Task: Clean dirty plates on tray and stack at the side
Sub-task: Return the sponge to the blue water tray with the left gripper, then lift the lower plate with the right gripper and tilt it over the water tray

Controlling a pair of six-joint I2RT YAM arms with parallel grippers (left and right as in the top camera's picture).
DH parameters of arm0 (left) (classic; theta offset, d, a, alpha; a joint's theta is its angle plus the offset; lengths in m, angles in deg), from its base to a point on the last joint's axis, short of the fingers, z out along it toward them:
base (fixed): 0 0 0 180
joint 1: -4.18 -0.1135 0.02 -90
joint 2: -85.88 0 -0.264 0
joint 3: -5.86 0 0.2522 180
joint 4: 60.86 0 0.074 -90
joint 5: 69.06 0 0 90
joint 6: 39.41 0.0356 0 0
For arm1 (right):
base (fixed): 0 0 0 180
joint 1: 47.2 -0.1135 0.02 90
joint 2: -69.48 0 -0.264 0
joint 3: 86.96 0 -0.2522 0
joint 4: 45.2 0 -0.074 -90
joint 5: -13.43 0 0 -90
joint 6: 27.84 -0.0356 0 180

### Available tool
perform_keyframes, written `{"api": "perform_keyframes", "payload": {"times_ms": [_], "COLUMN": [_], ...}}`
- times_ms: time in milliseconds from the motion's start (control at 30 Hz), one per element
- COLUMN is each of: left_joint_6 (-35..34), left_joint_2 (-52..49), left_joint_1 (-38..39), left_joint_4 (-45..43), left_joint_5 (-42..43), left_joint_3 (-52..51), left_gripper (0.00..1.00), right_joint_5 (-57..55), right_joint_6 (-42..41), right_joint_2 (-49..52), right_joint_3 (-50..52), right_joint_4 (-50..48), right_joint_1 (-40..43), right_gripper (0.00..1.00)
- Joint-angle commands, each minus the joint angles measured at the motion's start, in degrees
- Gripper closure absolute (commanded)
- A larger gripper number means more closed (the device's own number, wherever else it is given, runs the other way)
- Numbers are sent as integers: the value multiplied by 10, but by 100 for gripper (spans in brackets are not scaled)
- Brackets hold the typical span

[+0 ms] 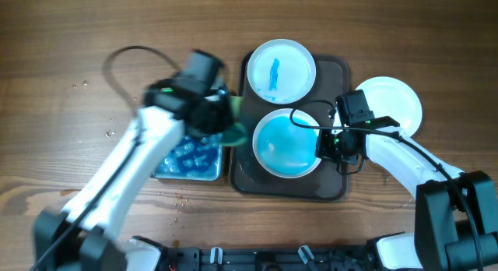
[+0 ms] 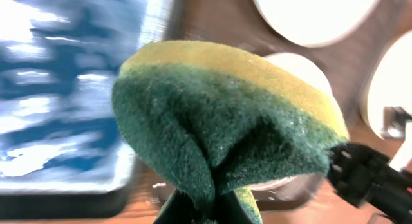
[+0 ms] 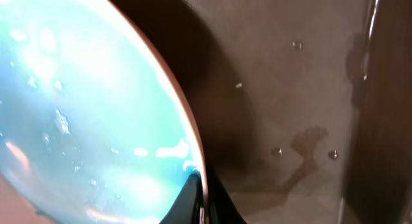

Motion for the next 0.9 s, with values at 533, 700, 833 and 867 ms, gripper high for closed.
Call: {"api": "perform_keyframes", "payload": {"times_ms": [533,700,833,867], "left_joint_6": [80,80,80,80], "left_joint_2": [-12,11,42,51], "left_joint_1": [-206,-231,-256,-262], "left_joint_4": [-52,17,73,86], "left_joint_5": [13,50,63,63], "left_joint_3": [-123,-51,9,20], "left_gripper": [32,31,25,23], "right_joint_5": [-156,-172,-173,-180], "right_joint_6": [83,83,76,67], "right_joint_2": [-52,-47,-23,-14], "right_joint_3": [-267,-300,-311,-314], "right_joint_4": [284,240,164,145], "right_joint_1": [-97,-178,-230,-242], "right_gripper": [96,96,96,96]}}
